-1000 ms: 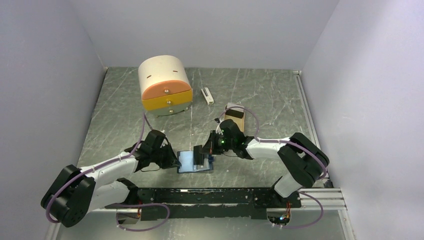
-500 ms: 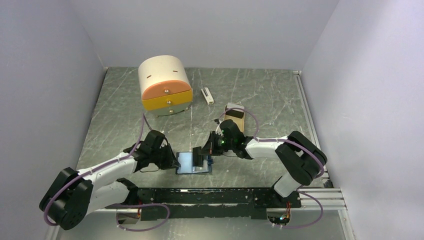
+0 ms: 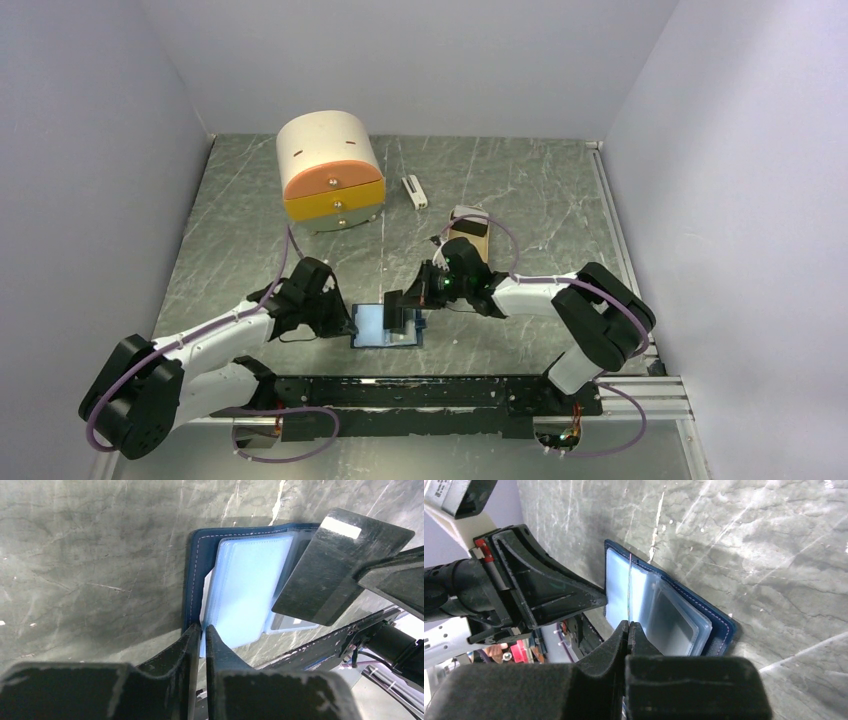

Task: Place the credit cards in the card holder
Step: Insert the credit card into the card holder.

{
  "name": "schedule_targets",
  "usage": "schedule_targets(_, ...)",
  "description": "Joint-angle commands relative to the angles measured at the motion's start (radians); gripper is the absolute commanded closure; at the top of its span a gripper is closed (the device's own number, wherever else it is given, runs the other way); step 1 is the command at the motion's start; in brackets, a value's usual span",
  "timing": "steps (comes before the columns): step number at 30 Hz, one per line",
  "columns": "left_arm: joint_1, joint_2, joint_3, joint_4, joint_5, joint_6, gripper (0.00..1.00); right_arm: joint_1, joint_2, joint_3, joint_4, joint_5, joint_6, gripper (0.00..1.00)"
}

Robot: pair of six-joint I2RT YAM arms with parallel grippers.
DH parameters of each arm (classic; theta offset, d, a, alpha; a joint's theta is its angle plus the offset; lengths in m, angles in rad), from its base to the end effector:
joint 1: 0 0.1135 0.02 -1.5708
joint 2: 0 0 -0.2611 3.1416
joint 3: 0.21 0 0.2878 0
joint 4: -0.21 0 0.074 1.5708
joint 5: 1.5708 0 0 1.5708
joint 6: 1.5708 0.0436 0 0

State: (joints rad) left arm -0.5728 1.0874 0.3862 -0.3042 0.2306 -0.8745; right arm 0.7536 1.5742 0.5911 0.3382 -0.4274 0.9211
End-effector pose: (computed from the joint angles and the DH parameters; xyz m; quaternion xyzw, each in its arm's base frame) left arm 0.1751 -0.1248 0.1106 -0.1116 0.9479 -0.2663 0.1345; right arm 0.2193 0.2306 0.1053 -0.0212 0.8792 0.4512 0.1512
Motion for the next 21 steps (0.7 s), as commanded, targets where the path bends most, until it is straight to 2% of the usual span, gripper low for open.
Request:
schedule_targets(1, 0.005, 0.006, 0.021, -0.026, -0.029, 0.014, 0.86, -0.004, 0.023, -0.022, 0.093, -0.044, 0.04, 1.0)
schedule_targets(7, 0.005, 0.028, 0.017, -0.016, -0.028, 0.019, 0.89, -0.003, 0.059, -0.036, 0.105, -0.033, 0.043, 1.0)
schedule_targets(17, 0.005, 0.036, -0.004, 0.007, -0.02, 0.017, 0.89, -0.003, 0.028, -0.045, 0.046, 0.025, 0.013, 1.0)
schedule_targets(21, 0.006, 0.038, -0.01, 0.016, -0.014, 0.017, 0.88, -0.001, 0.066, -0.054, 0.102, 0.002, 0.029, 1.0)
